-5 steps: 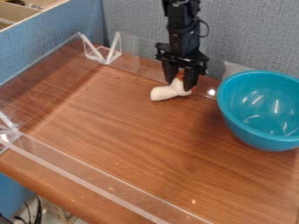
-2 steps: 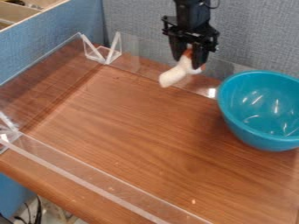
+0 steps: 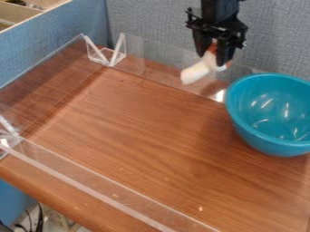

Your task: Put the mushroom in the blue bowl

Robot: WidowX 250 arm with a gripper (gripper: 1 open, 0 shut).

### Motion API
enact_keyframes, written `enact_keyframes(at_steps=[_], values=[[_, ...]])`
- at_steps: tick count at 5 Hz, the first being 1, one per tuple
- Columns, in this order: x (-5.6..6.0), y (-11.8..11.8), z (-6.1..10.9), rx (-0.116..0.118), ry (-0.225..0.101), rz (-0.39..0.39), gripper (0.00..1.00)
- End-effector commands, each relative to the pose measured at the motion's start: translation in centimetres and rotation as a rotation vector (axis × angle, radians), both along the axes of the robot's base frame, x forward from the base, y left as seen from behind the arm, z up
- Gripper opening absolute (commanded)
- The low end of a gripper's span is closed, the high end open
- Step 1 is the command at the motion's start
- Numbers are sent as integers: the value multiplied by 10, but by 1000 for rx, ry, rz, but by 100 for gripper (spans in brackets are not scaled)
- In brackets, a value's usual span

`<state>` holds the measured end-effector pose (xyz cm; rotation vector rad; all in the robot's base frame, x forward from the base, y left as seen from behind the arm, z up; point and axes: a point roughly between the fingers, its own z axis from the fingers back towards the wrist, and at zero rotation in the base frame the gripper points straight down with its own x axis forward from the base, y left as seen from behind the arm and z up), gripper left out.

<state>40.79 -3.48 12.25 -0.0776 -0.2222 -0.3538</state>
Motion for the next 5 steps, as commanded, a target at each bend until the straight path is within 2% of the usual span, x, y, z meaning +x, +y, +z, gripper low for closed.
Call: enact_keyframes(at_steps=[1, 2, 4, 5], values=[[-1, -15, 58, -5, -150, -37, 0], [0, -32, 62, -8, -165, -75, 0], [3, -70, 59, -27, -170, -163, 0], [5, -90, 48, -34, -157, -214, 0]])
